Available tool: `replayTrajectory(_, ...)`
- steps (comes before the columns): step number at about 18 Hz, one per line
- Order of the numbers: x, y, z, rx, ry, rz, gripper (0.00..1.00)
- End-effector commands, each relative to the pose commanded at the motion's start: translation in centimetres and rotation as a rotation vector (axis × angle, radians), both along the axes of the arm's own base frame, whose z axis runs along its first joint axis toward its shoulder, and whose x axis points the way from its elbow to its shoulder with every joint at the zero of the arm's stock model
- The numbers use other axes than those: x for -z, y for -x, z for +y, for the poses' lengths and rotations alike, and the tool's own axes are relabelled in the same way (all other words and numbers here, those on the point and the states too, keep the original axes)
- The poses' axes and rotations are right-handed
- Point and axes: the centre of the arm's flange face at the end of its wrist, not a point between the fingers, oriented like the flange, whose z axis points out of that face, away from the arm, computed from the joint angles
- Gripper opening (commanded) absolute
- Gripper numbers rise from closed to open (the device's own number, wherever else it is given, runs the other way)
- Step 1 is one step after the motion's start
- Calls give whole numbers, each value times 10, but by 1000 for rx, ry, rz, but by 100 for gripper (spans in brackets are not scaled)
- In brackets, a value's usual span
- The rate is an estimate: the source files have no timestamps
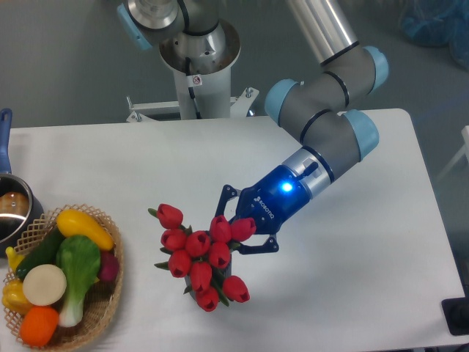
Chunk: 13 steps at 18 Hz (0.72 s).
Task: Insert the flowers into the vase
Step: 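Open the gripper to release the tulips in the vase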
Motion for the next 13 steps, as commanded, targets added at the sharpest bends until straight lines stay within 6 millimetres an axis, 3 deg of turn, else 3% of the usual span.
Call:
replayTrajectory(2, 4, -2, -1, 0, 4, -3, 17)
replayTrajectory(6, 9, -4, -2, 0, 11, -10, 38)
replayTrajectory(9, 11, -4, -4, -2, 15, -16, 63)
replayTrajectory(11, 14, -6, -5, -3, 18, -23, 95)
replayTrajectory(13, 15, -6, -8, -6, 19, -25, 100)
